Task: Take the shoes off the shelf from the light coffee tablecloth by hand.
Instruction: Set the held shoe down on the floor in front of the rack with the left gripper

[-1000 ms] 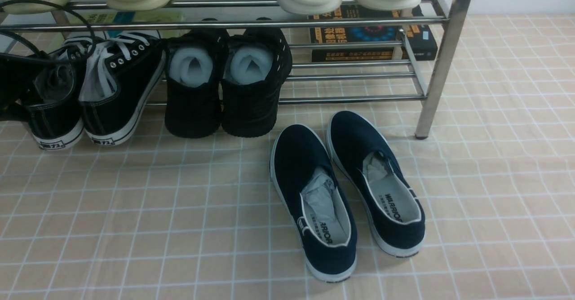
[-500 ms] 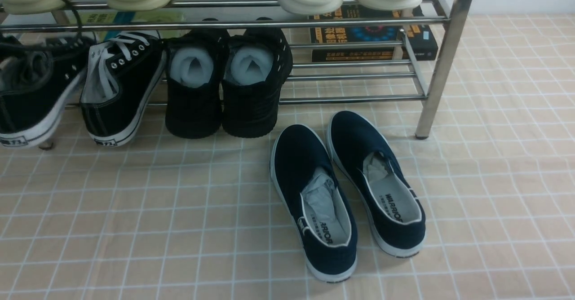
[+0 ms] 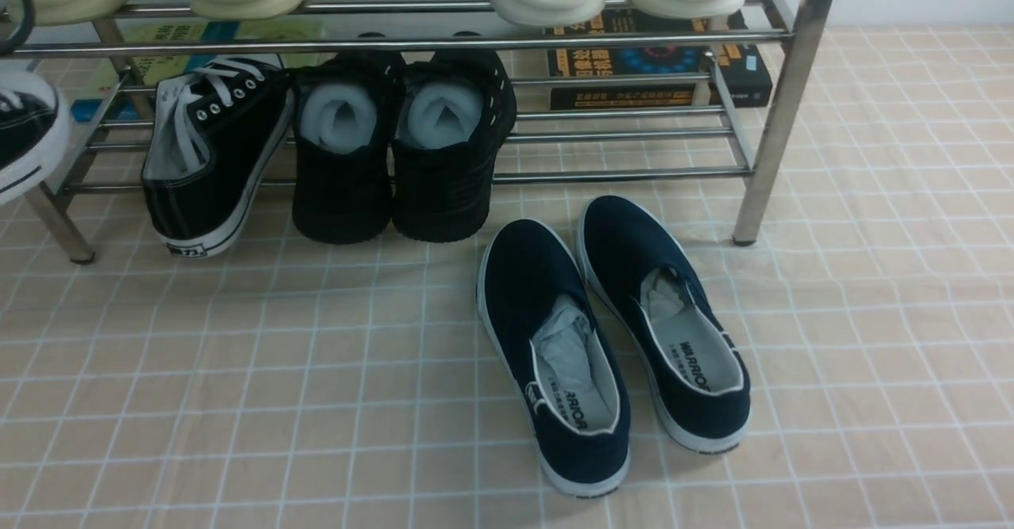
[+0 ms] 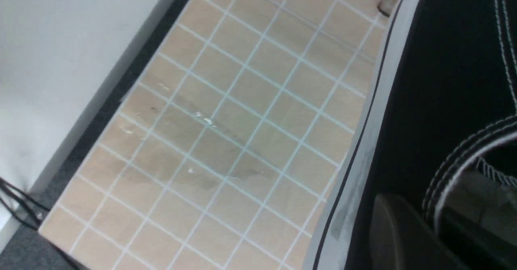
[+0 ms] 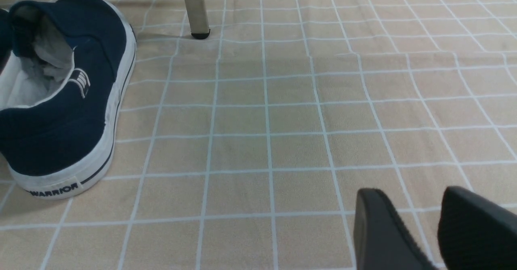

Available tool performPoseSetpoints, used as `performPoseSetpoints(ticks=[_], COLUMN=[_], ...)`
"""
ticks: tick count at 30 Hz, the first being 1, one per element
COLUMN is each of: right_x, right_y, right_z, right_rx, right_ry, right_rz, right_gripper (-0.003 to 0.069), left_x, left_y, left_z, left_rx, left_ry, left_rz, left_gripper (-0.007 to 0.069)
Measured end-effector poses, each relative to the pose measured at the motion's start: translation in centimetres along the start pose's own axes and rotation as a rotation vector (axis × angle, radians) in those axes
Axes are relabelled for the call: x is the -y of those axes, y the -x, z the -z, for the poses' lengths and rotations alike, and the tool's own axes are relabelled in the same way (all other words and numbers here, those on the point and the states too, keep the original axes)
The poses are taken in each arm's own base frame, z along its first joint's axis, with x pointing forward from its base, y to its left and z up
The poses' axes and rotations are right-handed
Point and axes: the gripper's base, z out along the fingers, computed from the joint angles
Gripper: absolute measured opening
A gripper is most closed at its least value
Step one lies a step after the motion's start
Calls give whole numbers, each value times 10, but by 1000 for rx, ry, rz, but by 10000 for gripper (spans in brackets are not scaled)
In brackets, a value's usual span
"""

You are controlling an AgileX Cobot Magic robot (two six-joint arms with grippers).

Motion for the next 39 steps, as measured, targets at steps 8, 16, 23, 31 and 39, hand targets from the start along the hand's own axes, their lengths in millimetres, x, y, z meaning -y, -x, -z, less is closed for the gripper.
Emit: performPoseSetpoints(ticks=[8, 16, 23, 31, 39], right_x=[0, 0, 0, 0, 0], right_y=[0, 0, 0, 0, 0], right_z=[0, 0, 0, 0, 0], right_rx=[0, 0, 0, 0, 0], right_ry=[0, 0, 0, 0, 0], right_rz=[1, 0, 0, 0, 0], right_gripper=[240, 240, 240, 240, 240], left_x=[-3, 2, 5, 9, 12], left_y=[-43, -86, -93, -100, -99], left_z=[-35, -90, -105, -127, -145], left_rx=[-103, -47, 33, -14, -42], left_ry=[14, -52, -104, -108, -97], left_rz=[19, 82, 127, 133, 57], left_gripper=[19, 19, 19, 19, 35])
